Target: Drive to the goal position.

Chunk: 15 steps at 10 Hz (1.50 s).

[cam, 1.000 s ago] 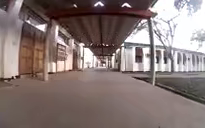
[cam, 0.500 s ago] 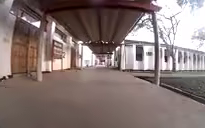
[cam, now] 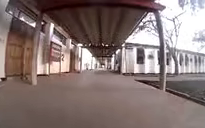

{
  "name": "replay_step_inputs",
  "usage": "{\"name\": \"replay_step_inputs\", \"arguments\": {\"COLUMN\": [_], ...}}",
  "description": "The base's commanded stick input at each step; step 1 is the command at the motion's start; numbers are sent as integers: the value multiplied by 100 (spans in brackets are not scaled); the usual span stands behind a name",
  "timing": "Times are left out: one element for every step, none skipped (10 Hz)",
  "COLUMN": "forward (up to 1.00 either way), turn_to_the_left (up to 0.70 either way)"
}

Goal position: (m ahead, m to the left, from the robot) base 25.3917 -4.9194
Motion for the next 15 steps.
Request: {"name": "replay_step_inputs", "arguments": {"forward": [70,70,70,70,70,70,70,70,70,70,70,70,70,70,70], "turn_to_the_left": [0,0,0,0,0,0,22,35,35,0,0,0,0,0,0]}}
